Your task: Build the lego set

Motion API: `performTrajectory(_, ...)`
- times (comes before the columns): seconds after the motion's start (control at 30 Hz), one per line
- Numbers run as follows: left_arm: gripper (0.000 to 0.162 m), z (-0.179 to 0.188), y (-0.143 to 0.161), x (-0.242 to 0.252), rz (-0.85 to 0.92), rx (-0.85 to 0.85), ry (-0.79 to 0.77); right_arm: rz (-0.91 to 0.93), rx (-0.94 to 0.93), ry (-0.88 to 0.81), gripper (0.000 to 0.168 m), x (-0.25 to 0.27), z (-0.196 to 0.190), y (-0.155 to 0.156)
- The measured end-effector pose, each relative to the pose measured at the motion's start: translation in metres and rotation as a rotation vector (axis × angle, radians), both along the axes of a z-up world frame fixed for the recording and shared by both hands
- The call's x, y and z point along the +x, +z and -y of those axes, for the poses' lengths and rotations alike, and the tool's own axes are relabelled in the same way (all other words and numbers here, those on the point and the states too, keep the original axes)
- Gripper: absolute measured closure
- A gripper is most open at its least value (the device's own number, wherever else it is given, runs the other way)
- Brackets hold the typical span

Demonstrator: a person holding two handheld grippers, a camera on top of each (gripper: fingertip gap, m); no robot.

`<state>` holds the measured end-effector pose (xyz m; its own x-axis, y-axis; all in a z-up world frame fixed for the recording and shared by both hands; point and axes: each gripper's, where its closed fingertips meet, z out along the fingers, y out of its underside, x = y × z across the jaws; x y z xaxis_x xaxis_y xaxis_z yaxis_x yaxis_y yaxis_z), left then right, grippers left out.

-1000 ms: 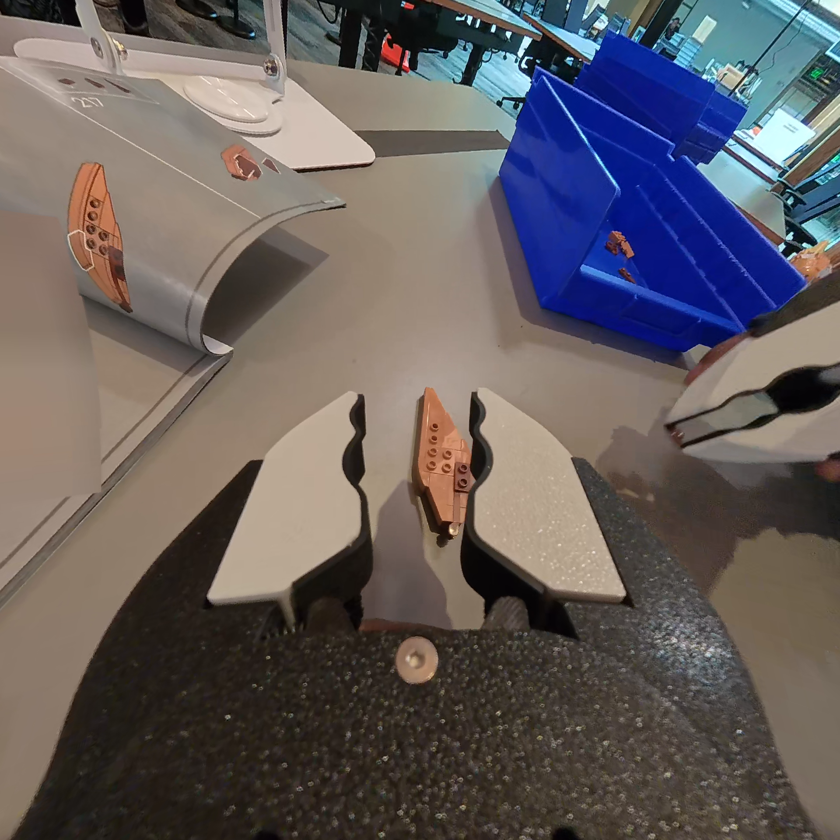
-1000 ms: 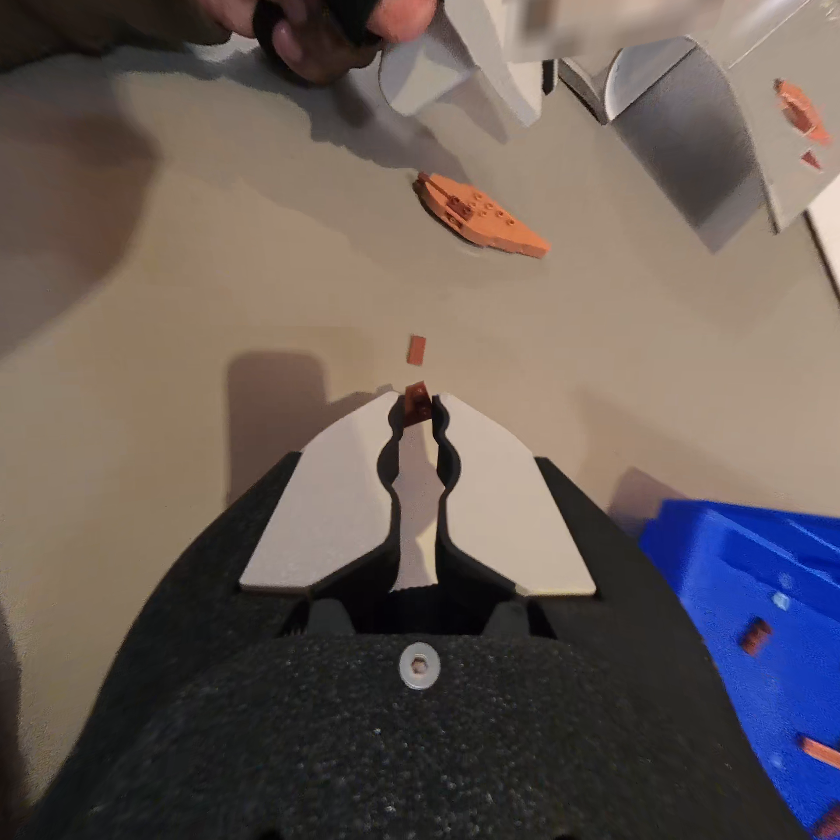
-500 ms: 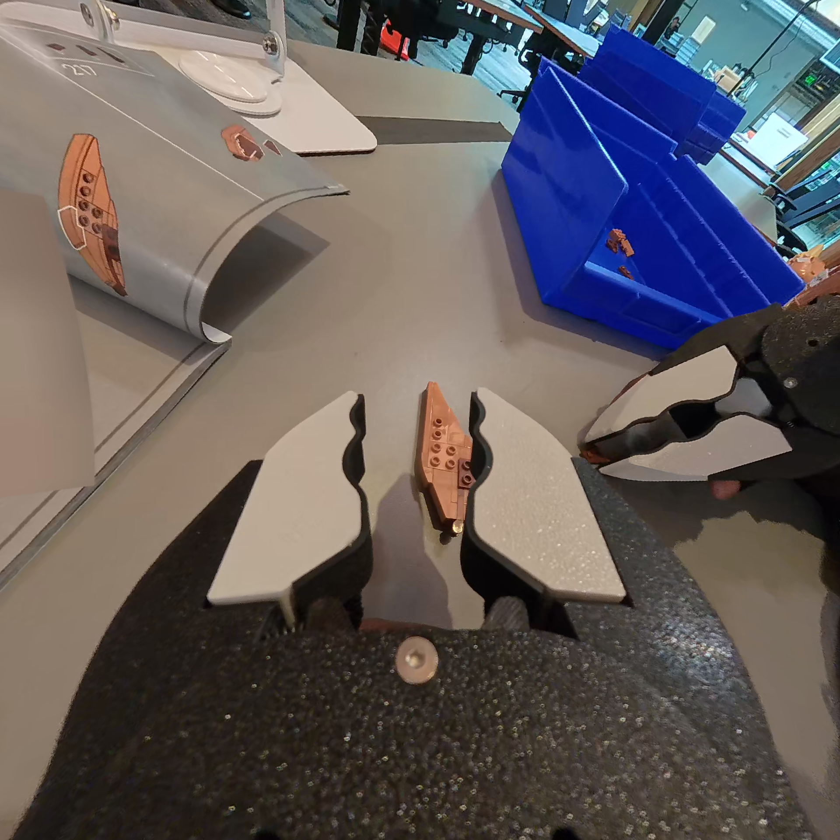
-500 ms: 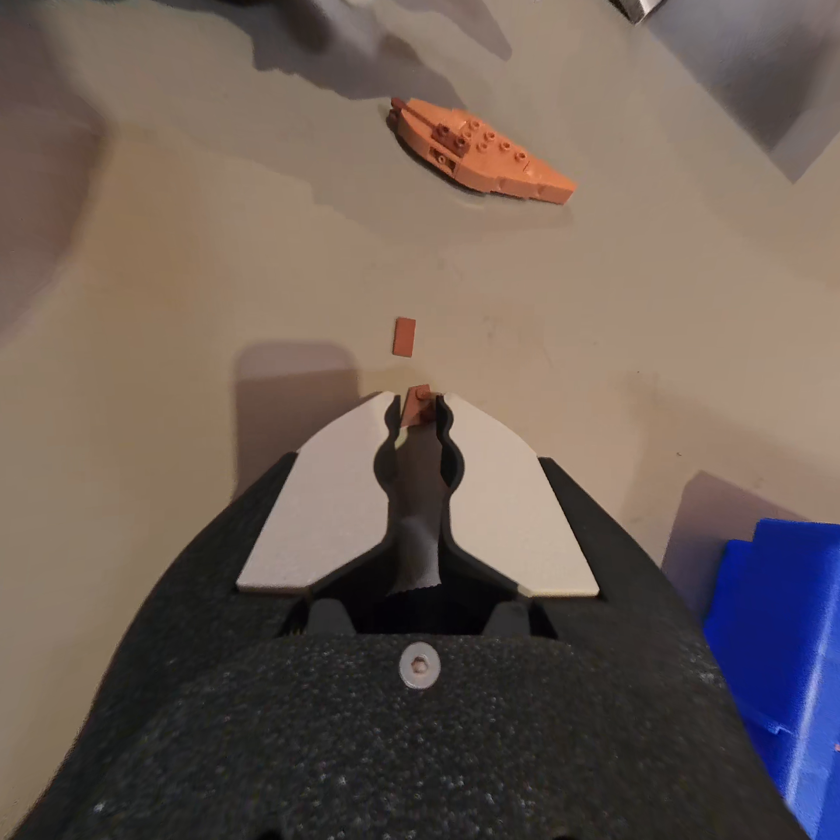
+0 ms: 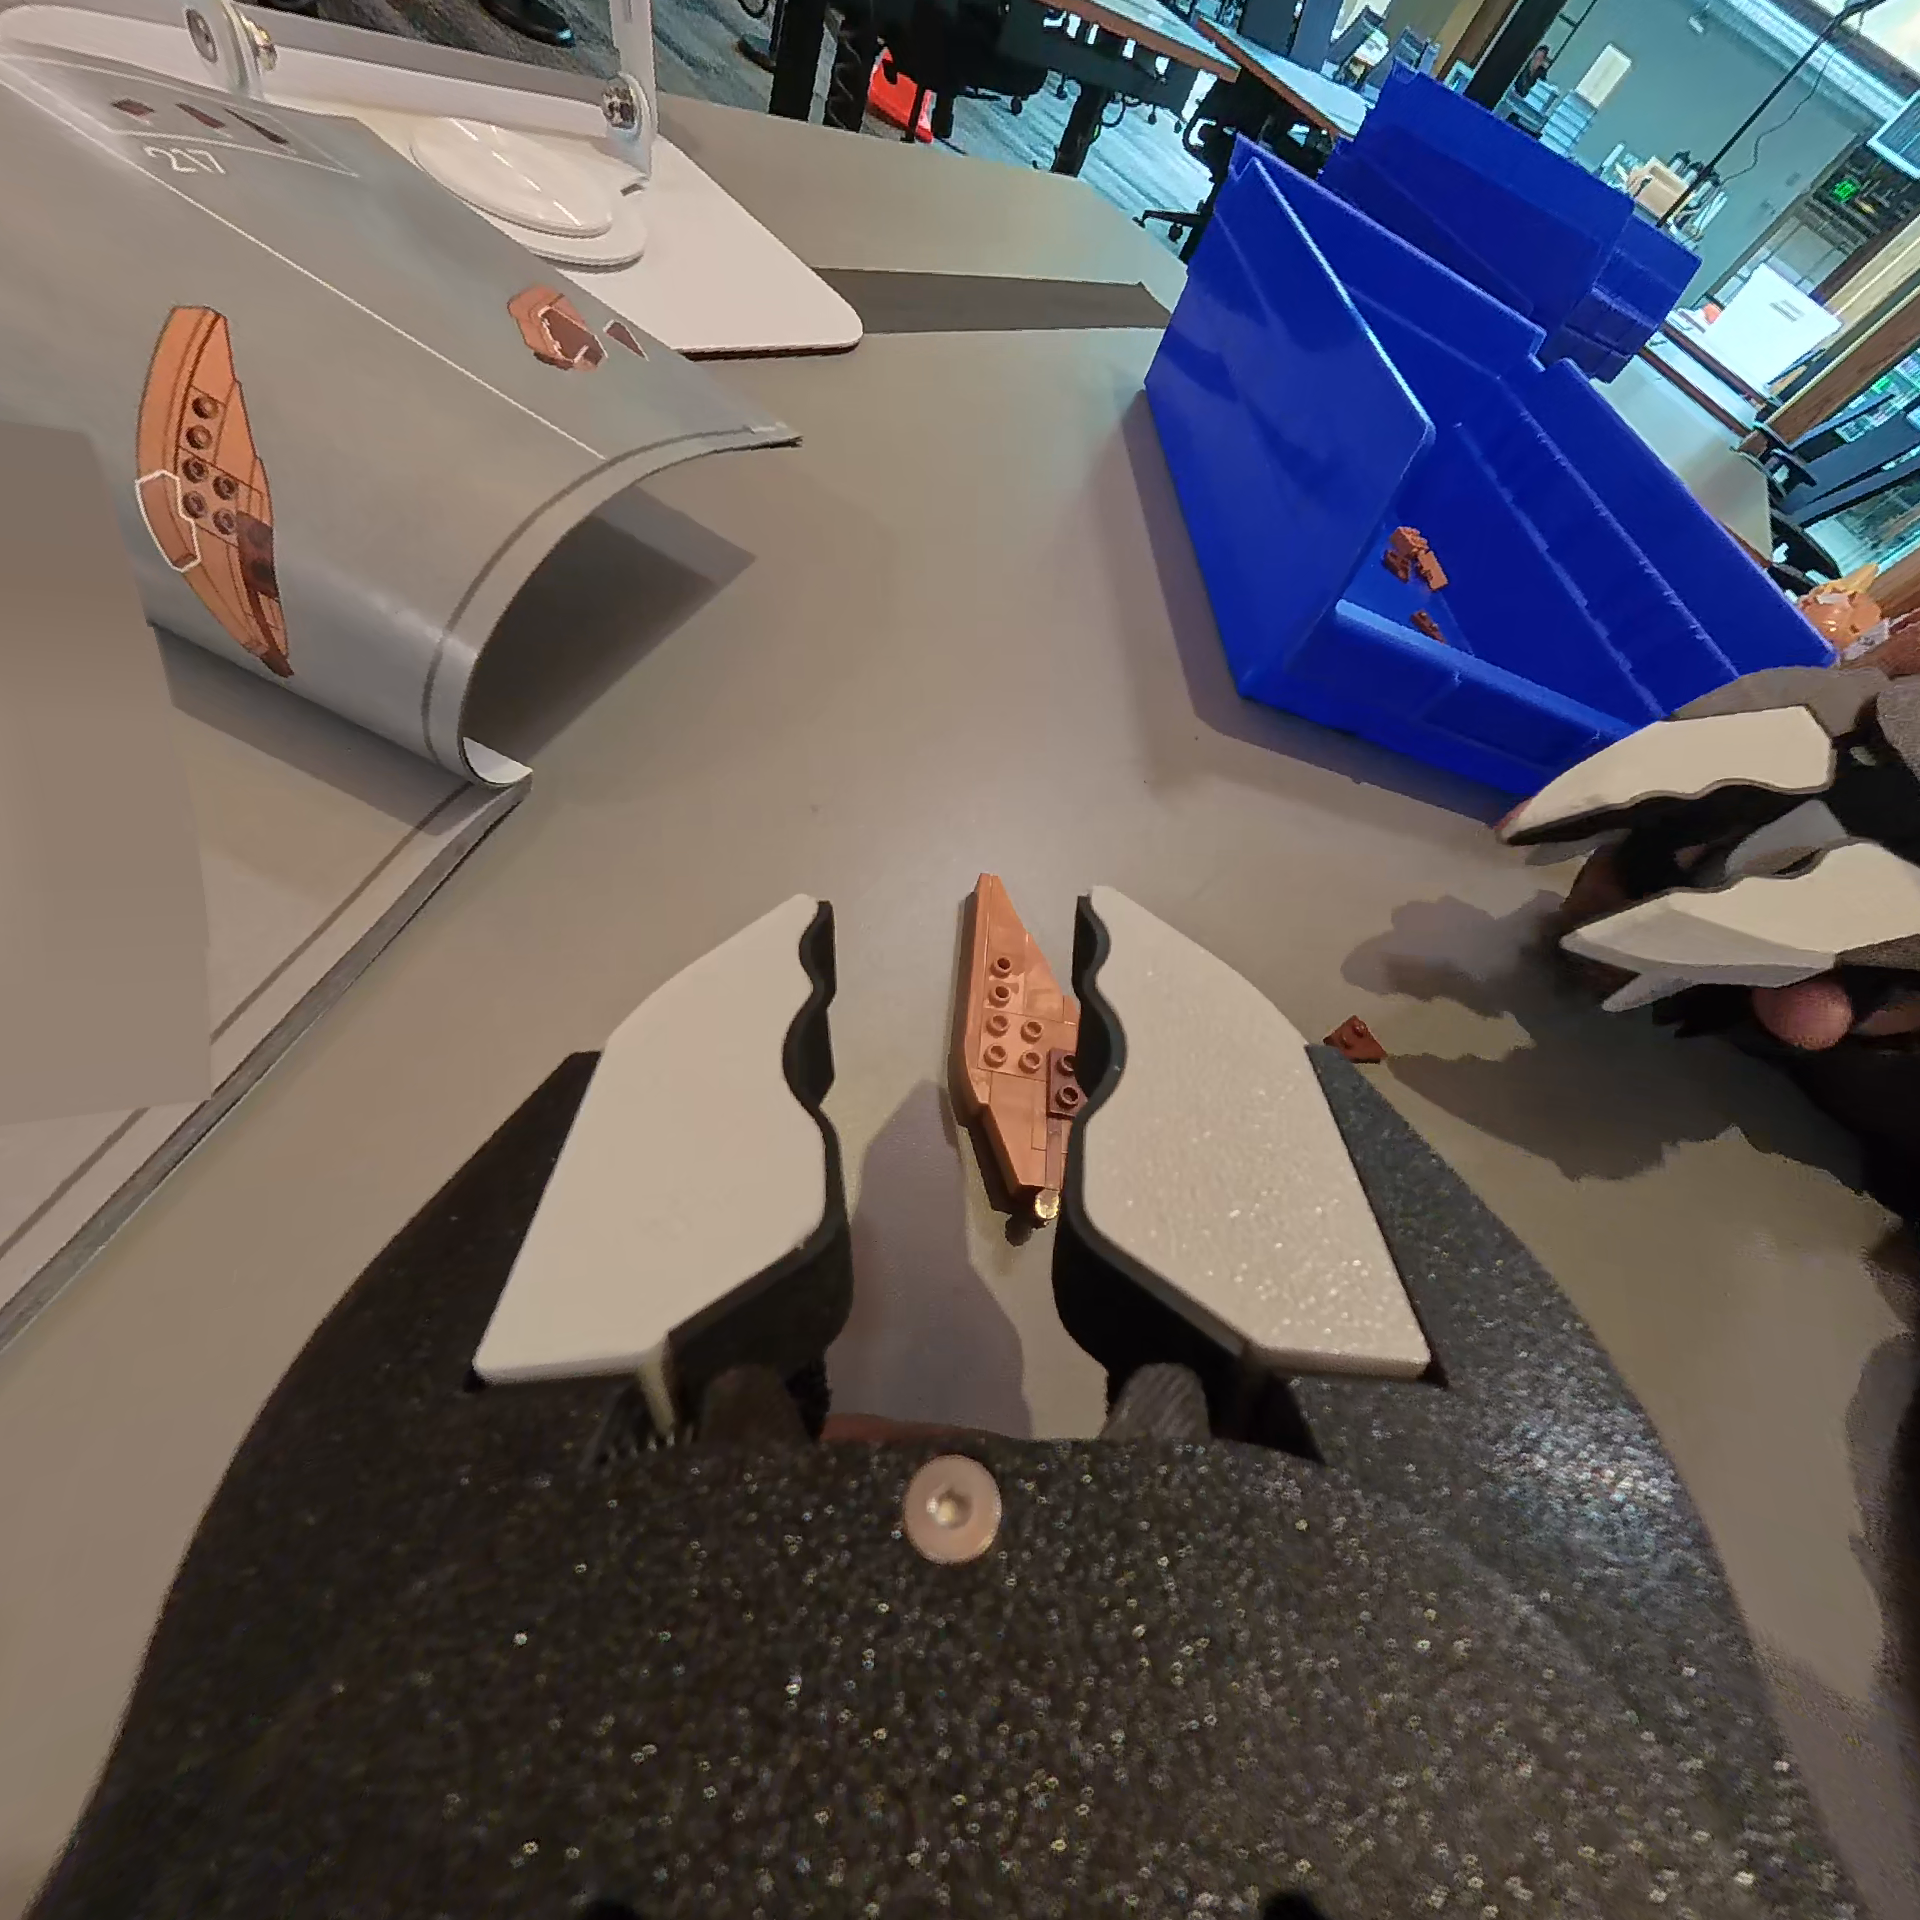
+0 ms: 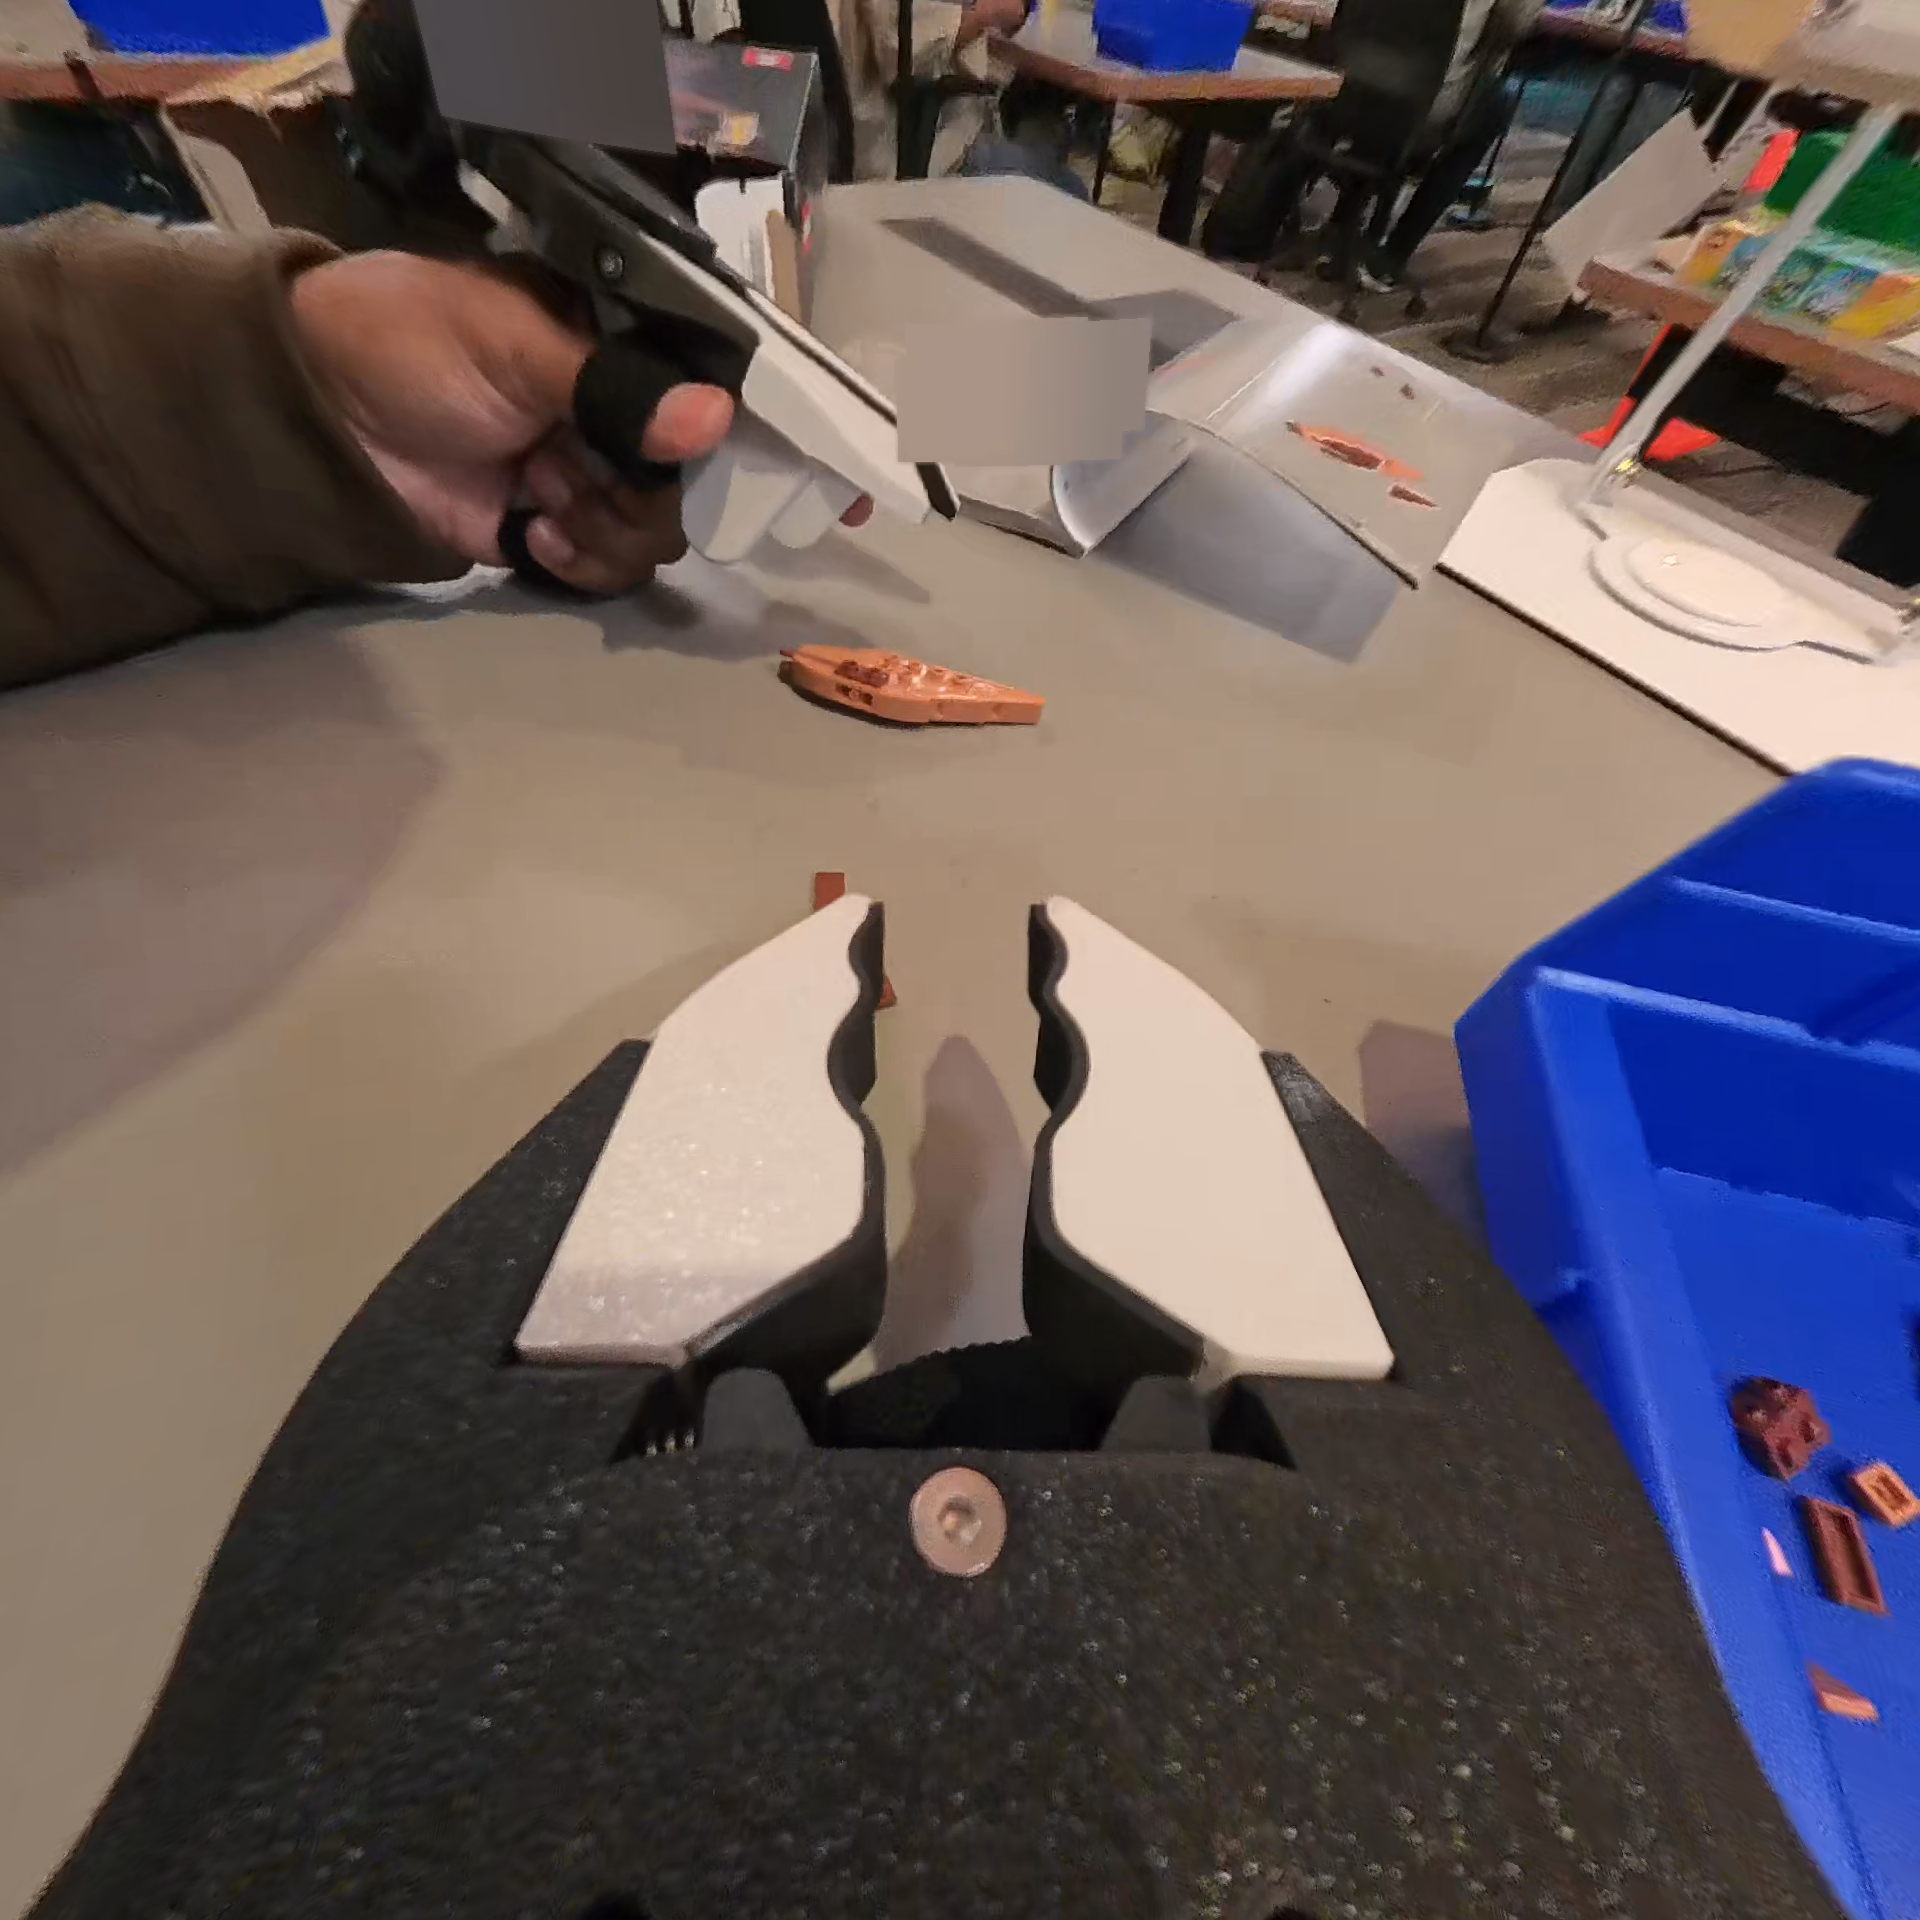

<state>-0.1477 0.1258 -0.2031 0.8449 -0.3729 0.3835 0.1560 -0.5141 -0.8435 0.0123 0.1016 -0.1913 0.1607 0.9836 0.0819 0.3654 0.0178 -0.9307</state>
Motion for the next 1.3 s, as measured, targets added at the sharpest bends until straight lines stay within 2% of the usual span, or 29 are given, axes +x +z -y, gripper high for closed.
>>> performTrajectory(0.13,0.118,0.0,0.0,0.0,0.001,-0.002,0.0,-0.1,0.043,-0.04,0.145,0.008,-0.002,0.015)
performTrajectory(0.67,0.118,-0.002,-0.002,-0.002,0.009,-0.02,0.007,-0.051,0.027,-0.049,0.144,0.014,-0.004,0.008)
performTrajectory(0.73,0.118,-0.002,-0.003,-0.002,0.008,-0.022,0.008,-0.054,-0.019,-0.072,0.143,0.018,-0.003,0.01)
performTrajectory(0.8,0.118,-0.002,-0.003,-0.003,0.01,-0.022,0.012,-0.045,-0.087,-0.029,0.141,0.028,0.013,0.027)
performTrajectory(0.9,0.118,-0.002,-0.002,-0.002,0.006,-0.015,0.011,0.014,0.036,0.045,0.149,0.062,0.018,0.089)
performTrajectory(0.97,0.118,-0.001,-0.002,-0.001,-0.001,-0.016,0.004,0.126,0.133,0.029,0.153,0.086,-0.014,0.124)
performTrajectory(1.0,0.118,-0.001,-0.003,-0.001,-0.005,-0.017,0.002,0.226,0.186,0.004,0.153,0.098,-0.04,0.131)
performTrajectory(1.07,0.118,-0.001,-0.002,0.0,-0.012,-0.012,0.002,0.512,0.273,-0.043,0.151,0.123,-0.109,0.113)
performTrajectory(1.17,0.118,0.0,-0.002,0.0,-0.024,-0.005,0.003,0.984,0.162,0.072,0.142,0.173,-0.186,0.033)
performTrajectory(1.23,0.118,0.0,-0.002,0.001,-0.028,-0.004,0.002,1.171,0.138,0.17,0.133,0.201,-0.219,-0.012)
performTrajectory(1.3,0.118,0.0,-0.002,0.001,-0.028,-0.005,0.002,1.243,0.125,0.207,0.129,0.214,-0.242,-0.037)
